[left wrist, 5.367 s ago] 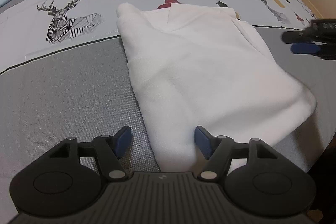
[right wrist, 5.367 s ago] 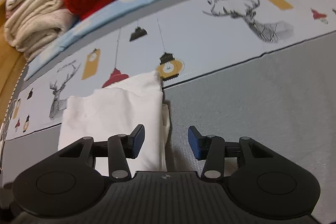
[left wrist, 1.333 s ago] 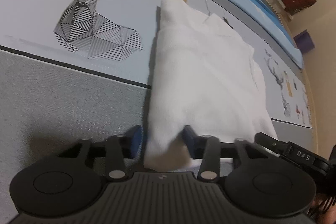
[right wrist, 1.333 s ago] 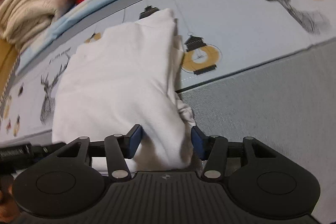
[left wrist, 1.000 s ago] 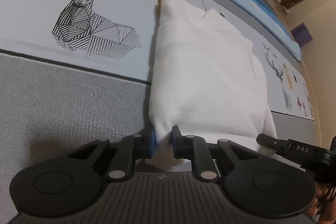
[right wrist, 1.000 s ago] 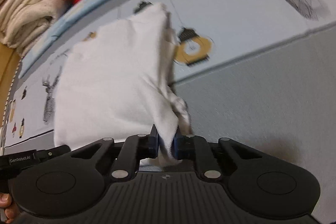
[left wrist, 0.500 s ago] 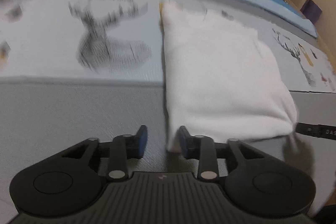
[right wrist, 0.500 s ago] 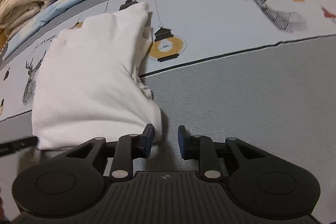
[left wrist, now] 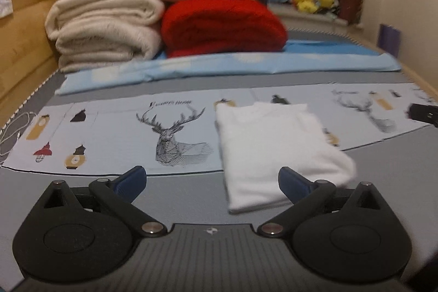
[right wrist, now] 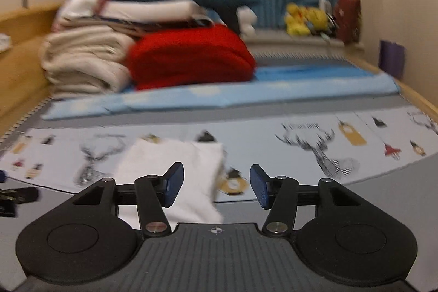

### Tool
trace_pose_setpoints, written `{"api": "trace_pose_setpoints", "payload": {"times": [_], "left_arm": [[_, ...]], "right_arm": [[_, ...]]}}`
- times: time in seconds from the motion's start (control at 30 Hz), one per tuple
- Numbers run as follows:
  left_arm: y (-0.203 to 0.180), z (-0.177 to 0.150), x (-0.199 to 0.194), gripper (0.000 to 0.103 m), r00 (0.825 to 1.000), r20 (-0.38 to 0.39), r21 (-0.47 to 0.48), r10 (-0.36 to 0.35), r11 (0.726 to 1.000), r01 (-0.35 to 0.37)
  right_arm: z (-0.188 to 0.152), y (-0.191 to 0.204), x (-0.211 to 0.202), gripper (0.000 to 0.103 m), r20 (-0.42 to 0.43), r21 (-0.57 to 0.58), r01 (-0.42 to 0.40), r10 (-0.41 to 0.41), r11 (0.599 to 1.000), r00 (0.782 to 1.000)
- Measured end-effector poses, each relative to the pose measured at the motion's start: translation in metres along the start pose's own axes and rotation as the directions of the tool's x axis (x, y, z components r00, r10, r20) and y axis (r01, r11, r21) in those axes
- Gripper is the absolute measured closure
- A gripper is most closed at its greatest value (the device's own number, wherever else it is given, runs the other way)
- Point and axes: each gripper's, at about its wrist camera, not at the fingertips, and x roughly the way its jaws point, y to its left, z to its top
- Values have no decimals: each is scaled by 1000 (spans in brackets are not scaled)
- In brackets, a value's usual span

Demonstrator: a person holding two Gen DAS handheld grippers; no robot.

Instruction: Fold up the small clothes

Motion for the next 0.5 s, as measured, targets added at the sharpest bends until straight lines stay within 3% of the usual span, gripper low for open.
{"api": "trace_pose_setpoints", "payload": {"times": [0.23, 0.3, 0.4, 0.5], "left_arm": [[-14, -44, -65, 0, 997, 73, -37, -31, 999, 33], [-20, -62, -63, 0, 995, 86, -26, -42, 999, 44], [-21, -68, -47, 0, 998, -16, -52, -55, 997, 54], [-21, -66, -42, 0, 998, 10, -62, -67, 996, 67]], "right_arm": [[-25, 12, -59, 24, 34, 8, -20, 20, 1000, 999], [-43, 13, -57, 21, 9, 8, 2, -2, 1000, 1000], [-59, 9, -42, 21, -105, 47, 68, -63, 997, 993], [-58, 4, -37, 18, -103, 80, 110, -102, 991, 989]]}}
